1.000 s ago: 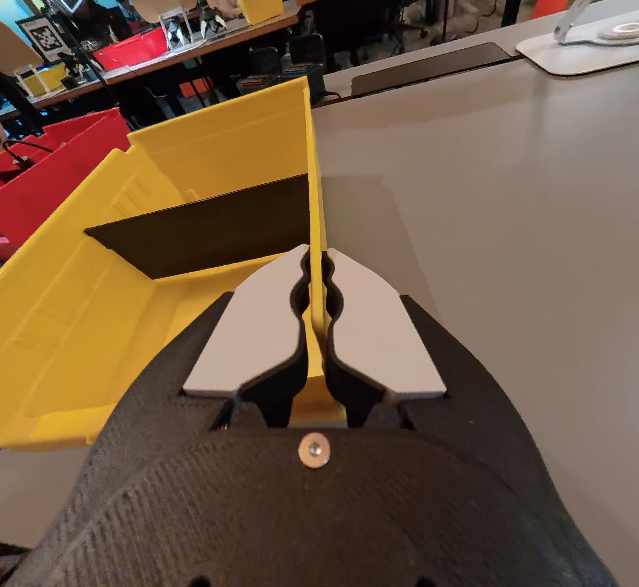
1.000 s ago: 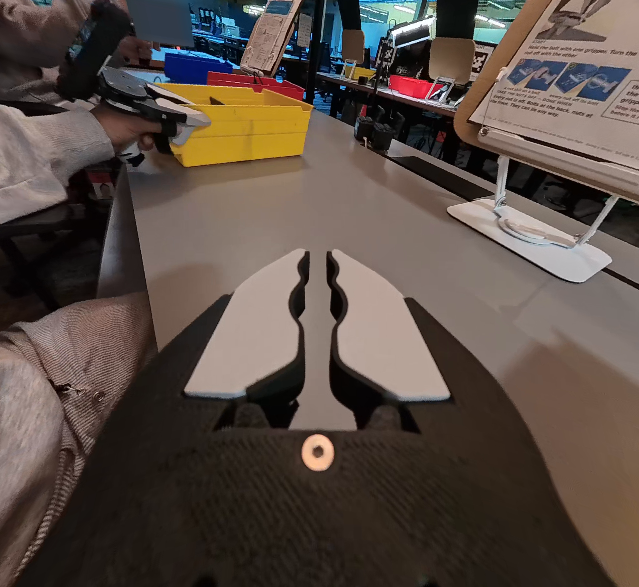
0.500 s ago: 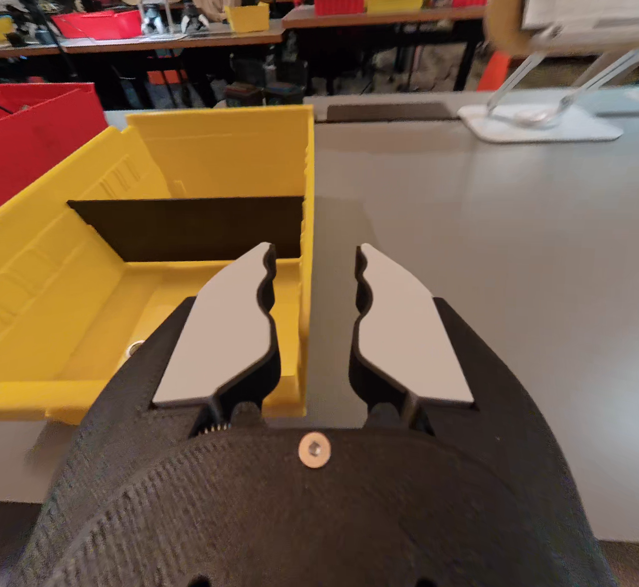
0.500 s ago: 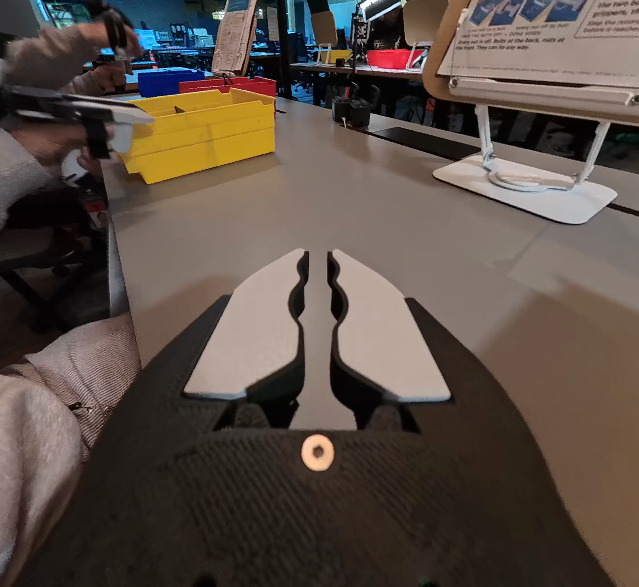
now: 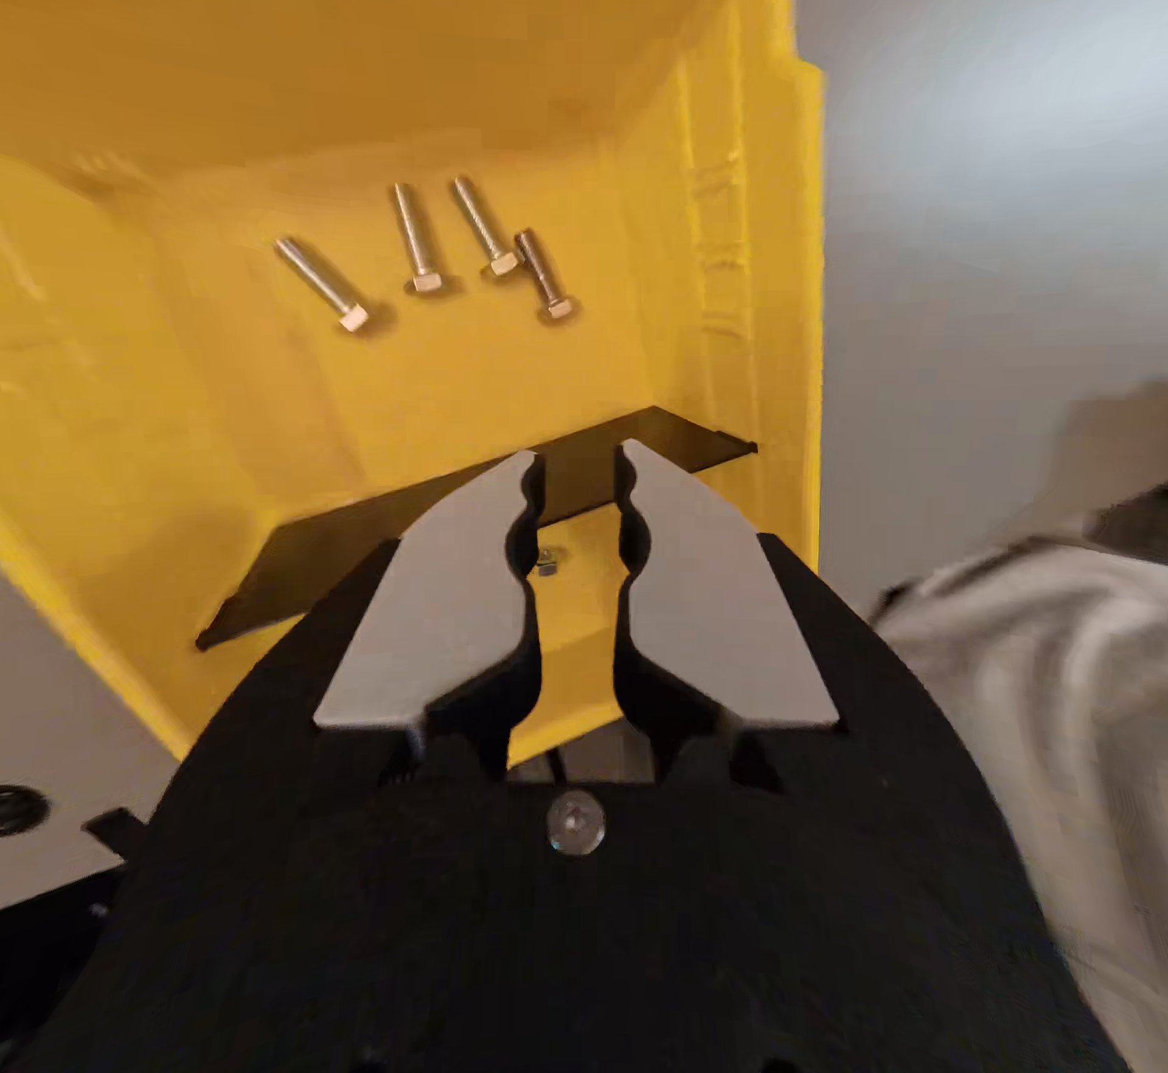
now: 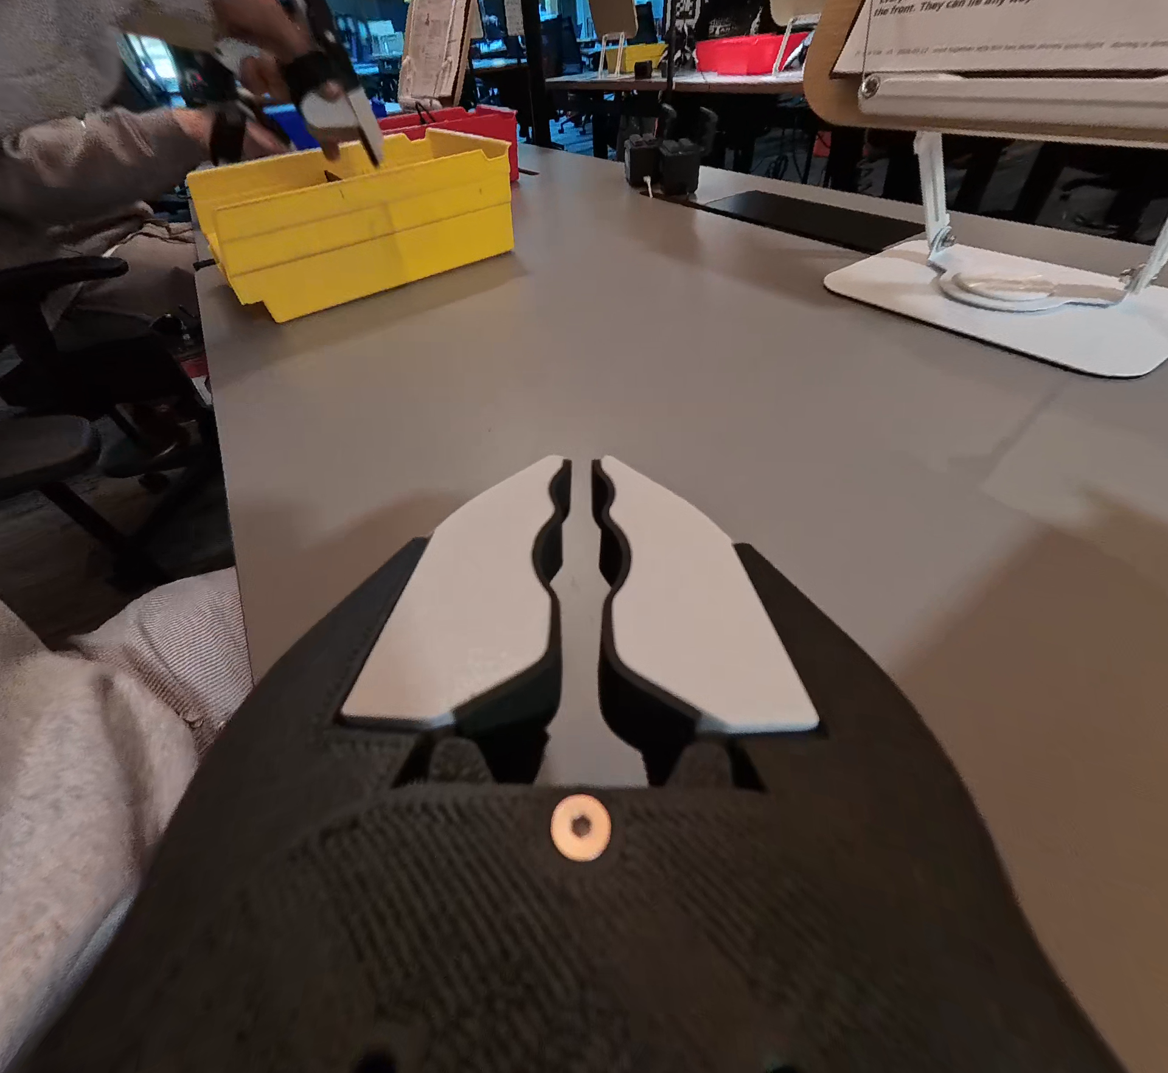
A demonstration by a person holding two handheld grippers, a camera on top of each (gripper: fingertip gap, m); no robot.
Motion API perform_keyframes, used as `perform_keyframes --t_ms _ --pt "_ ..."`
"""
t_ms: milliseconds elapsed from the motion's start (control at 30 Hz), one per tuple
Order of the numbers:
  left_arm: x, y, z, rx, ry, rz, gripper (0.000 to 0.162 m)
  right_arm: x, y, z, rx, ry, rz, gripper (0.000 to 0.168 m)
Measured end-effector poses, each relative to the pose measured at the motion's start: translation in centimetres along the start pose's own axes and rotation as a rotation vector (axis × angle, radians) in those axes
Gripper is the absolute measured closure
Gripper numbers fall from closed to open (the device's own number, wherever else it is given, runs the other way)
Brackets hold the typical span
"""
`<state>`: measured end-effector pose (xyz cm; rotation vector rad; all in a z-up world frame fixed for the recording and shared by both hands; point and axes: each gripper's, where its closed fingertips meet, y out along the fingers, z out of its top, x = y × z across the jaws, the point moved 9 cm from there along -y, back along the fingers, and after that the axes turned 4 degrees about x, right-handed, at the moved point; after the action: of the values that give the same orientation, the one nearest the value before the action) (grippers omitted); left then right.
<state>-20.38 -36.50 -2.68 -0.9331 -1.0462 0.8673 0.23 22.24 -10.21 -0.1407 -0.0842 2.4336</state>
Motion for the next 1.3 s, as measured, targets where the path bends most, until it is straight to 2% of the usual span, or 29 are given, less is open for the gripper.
perform_keyframes --t_ms 33,100,200,333,467,500,533,700,833,967,1100,1300 --pt "-1.2 0.6 0.7 -0.045 -0.038 -0.009 0.138 0.0 -0.2 0.1 0.022 0.004 -0.002 0.163" --pt "-3.5 1.6 2.0 -0.072 -0.099 0.081 0.136 0.2 -0.5 0.2 0.058 0.026 -0.007 0.164" --pt "-5.5 3.2 3.0 -0.036 -0.2 0.125 0.133 0.7 -0.6 0.3 0.08 0.064 -0.013 0.165" --pt "-7.2 5.7 2.7 -0.095 -0.264 0.194 0.131 1.4 -0.8 0.3 0.109 0.119 -0.018 0.164" --pt "-7.7 7.1 2.8 -0.102 -0.297 0.17 0.131 2.1 -0.9 0.2 0.119 0.178 -0.021 0.162" --pt "-7.7 7.3 2.8 -0.114 -0.295 0.173 0.133 2.2 -1.0 0.2 0.121 0.191 -0.022 0.162" --pt "-7.7 7.5 2.7 -0.133 -0.285 0.186 0.143 2.3 -1.0 0.2 0.123 0.203 -0.022 0.162" --pt "-7.1 6.8 2.6 -0.078 -0.232 0.236 0.143 2.7 -1.1 0.1 0.133 0.233 -0.023 0.161" --pt "-5.7 3.1 2.4 0.078 -0.192 0.251 0.144 2.6 -1.1 0.1 0.128 0.238 -0.013 0.161" --pt "-2.3 -2.2 1.5 0.298 -0.137 0.224 0.145 2.1 -1.0 0.1 0.109 0.256 0.009 0.161" --pt "4.4 -6.0 0.0 0.523 0.008 0.148 0.145 1.1 -1.2 0.7 0.119 0.235 0.044 0.161" --pt "15.0 -5.2 -2.5 0.741 0.255 0.015 0.145 -0.6 -1.5 1.5 0.127 0.159 0.08 0.162"
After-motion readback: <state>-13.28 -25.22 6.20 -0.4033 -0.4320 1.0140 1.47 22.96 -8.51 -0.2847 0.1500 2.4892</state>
